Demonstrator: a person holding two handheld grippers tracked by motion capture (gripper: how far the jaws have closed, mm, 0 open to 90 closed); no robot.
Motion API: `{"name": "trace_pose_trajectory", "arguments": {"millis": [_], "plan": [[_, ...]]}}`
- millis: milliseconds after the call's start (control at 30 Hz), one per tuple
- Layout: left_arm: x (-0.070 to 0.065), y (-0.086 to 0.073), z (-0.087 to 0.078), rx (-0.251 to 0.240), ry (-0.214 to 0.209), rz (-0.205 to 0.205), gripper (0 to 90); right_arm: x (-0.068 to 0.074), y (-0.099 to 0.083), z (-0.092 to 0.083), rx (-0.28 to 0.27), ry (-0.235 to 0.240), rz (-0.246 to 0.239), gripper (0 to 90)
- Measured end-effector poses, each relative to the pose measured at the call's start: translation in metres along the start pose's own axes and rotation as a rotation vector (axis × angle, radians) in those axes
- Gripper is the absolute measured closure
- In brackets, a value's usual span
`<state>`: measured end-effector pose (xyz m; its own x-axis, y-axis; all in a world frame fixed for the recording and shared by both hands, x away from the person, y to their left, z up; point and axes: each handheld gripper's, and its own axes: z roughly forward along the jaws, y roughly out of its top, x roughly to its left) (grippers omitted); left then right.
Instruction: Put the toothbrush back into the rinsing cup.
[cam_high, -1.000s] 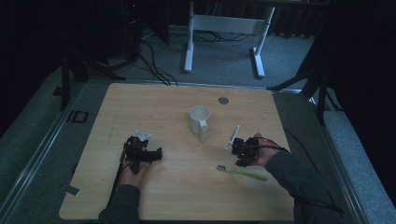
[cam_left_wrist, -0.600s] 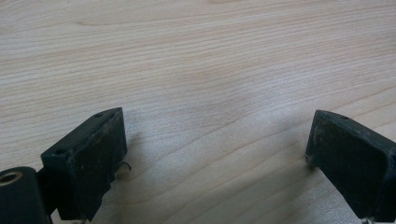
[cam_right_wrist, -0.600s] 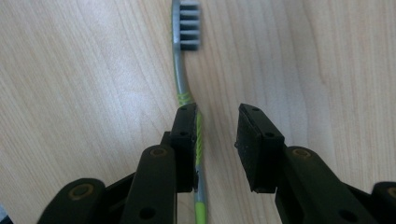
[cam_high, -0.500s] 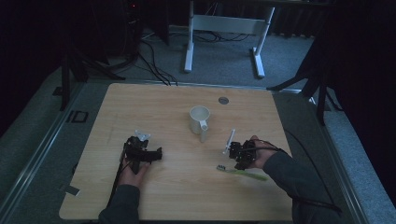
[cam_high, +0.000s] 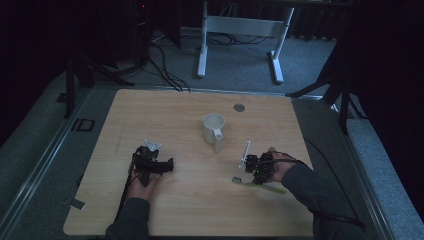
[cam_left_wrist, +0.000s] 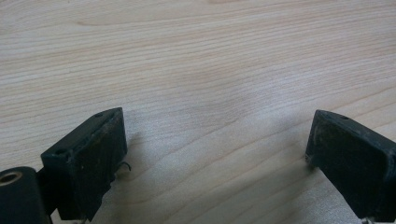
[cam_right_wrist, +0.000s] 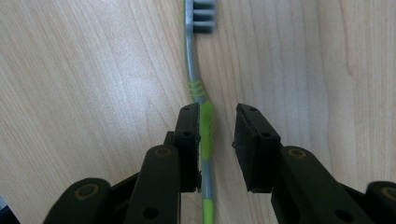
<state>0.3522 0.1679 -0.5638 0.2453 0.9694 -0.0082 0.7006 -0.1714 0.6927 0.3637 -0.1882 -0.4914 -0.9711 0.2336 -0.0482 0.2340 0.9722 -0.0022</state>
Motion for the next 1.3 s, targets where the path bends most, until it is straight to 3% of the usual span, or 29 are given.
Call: {"name": "trace_pose_trajectory", "arguments": {"millis": [1300], "plan": [[0.000, 0.000, 0.000, 0.000, 0.000, 0.000, 5.5, 0.007, 0.003, 0.022, 0.098, -0.008, -0.036, 78.2]]}}
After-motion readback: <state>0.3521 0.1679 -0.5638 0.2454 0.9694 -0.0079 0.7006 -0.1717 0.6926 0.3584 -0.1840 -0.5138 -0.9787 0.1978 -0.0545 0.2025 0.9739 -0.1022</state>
